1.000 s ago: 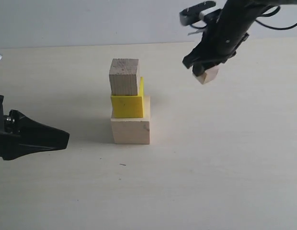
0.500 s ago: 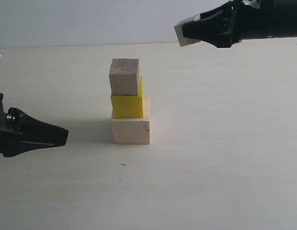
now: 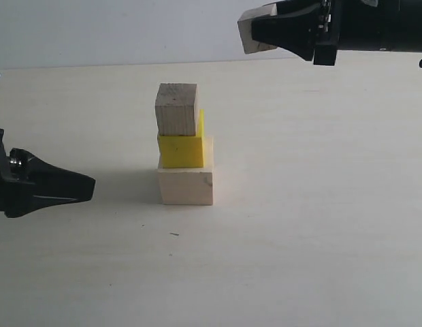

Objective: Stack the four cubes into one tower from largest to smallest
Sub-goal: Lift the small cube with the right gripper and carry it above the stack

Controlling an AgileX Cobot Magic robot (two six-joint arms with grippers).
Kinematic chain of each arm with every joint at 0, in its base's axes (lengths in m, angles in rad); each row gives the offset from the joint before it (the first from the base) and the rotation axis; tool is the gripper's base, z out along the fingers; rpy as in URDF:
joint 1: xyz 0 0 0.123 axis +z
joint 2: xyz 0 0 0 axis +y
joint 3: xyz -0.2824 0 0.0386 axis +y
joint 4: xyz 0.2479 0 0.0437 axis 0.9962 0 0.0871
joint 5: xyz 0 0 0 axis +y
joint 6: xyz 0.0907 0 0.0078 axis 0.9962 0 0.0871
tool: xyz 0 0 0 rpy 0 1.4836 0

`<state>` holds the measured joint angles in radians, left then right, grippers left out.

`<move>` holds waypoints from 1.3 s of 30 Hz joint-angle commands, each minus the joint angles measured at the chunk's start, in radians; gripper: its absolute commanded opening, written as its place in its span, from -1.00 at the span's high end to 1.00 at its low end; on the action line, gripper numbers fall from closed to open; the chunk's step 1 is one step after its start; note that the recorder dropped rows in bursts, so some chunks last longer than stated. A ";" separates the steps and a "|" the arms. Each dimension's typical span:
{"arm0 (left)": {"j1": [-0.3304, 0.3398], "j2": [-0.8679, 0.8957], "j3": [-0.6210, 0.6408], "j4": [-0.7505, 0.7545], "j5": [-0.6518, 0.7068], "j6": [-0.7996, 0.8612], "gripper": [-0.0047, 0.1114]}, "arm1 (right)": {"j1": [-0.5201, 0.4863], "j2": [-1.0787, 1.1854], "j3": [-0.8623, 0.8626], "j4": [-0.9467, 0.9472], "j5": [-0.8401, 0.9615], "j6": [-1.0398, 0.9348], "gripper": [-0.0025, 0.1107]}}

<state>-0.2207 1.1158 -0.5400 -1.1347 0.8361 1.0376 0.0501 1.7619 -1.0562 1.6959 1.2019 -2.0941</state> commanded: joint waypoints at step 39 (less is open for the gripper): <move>0.002 -0.006 -0.006 -0.005 -0.043 0.003 0.92 | 0.115 -0.387 0.046 -0.096 -1.378 0.946 0.96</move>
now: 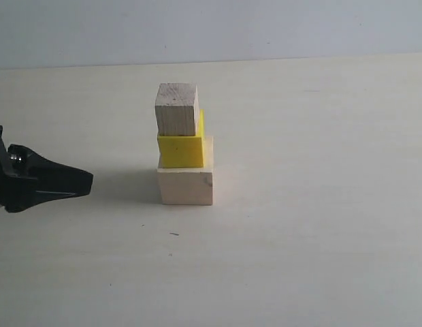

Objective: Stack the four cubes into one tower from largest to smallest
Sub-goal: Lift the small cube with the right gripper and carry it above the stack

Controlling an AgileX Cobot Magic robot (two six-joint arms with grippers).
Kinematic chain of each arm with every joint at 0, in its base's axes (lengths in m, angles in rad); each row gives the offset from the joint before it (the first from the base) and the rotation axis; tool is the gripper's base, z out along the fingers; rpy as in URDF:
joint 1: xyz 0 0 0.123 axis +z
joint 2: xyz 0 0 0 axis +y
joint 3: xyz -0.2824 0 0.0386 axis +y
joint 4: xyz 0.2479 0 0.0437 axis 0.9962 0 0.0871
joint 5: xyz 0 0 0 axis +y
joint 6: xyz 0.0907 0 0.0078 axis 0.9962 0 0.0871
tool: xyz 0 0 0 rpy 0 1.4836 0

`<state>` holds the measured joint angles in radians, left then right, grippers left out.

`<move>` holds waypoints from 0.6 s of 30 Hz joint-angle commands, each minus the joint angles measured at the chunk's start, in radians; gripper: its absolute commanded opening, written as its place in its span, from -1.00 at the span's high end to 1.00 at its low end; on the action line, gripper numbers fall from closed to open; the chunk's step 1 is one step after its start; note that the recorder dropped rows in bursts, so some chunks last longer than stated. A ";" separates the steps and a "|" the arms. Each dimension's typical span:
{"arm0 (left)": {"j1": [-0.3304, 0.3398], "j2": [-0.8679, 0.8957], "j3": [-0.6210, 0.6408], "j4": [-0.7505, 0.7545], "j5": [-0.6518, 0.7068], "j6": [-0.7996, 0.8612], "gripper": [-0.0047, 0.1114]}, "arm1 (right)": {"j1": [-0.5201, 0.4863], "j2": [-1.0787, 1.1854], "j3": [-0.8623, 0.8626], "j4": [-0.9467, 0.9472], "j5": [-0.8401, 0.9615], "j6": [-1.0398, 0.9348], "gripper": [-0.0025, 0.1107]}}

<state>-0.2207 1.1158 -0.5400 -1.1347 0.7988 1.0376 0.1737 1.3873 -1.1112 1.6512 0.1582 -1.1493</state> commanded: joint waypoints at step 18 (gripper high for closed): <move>0.002 -0.006 -0.006 -0.005 -0.078 0.002 0.92 | -0.021 -0.035 0.128 -1.894 -0.597 1.766 0.96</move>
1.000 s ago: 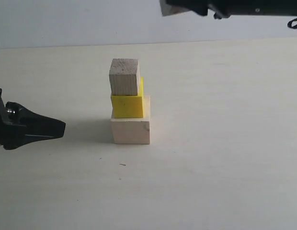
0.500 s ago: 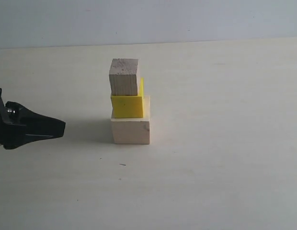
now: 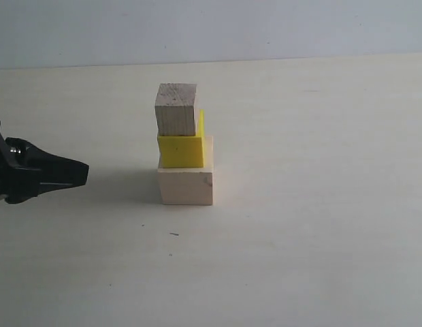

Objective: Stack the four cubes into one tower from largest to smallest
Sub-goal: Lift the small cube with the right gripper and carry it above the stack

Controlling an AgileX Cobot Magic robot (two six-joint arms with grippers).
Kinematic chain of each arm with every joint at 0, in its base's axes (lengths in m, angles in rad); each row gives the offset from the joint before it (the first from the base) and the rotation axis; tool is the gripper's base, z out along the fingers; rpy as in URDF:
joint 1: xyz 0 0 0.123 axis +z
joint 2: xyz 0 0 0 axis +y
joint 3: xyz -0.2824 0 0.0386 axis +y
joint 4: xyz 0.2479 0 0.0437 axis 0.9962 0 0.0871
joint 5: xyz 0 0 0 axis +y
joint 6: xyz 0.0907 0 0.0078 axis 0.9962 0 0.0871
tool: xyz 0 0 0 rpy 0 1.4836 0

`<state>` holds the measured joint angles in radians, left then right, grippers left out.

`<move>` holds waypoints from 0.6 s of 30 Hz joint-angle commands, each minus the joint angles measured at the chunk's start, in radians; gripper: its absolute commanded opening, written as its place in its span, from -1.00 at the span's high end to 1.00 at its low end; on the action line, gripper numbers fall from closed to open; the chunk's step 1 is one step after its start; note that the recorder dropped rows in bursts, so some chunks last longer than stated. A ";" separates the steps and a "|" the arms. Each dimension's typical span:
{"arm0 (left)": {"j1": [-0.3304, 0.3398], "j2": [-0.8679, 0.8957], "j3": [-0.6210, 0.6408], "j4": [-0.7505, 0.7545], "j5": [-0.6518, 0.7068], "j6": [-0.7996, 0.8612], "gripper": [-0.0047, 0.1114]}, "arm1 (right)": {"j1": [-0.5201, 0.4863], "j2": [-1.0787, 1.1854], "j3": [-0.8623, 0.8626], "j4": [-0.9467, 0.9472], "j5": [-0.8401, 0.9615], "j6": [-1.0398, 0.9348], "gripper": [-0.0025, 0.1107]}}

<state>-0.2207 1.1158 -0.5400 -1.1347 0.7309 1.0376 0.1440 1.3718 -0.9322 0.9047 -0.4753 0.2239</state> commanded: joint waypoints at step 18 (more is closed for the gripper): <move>0.002 -0.004 -0.006 -0.007 -0.024 0.002 0.92 | 0.031 0.214 -0.053 -2.152 -0.494 0.494 0.96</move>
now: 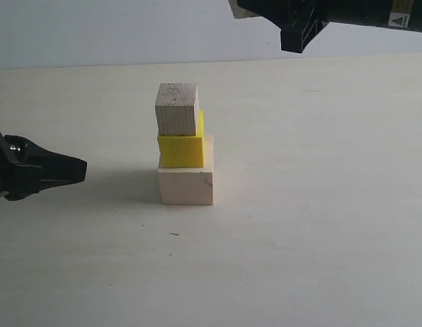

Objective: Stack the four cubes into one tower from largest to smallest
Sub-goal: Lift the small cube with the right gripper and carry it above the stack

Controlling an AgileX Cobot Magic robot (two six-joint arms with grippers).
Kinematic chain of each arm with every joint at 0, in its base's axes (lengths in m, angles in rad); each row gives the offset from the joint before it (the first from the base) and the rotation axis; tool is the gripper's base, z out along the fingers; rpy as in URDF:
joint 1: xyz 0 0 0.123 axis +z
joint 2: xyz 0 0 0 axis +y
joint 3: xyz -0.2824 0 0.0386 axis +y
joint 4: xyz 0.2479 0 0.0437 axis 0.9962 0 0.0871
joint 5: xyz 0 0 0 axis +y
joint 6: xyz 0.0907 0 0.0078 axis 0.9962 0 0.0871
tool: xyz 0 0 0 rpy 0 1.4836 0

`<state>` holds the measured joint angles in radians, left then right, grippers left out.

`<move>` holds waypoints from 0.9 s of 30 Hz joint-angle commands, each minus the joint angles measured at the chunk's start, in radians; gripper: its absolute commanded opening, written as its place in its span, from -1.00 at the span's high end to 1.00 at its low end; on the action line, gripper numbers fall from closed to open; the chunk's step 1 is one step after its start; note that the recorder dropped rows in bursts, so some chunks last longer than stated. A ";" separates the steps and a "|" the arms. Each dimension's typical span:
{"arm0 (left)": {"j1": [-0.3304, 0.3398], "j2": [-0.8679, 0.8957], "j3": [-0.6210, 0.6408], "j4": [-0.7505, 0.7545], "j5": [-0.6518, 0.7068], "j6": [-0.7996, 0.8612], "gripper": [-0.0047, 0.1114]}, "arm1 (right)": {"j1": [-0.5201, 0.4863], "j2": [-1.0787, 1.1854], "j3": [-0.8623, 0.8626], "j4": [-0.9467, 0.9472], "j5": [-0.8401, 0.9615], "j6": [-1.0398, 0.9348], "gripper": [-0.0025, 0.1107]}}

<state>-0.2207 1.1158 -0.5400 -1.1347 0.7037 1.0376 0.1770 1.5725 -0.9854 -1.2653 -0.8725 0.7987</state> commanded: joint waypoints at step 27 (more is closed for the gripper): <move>0.002 -0.004 -0.006 -0.004 0.037 -0.002 0.92 | 0.078 0.311 -0.188 -0.157 -0.349 0.120 0.96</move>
<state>-0.2207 1.1158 -0.5400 -1.1347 0.7489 1.0357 0.2480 1.8765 -1.1645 -1.4471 -1.2090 0.9386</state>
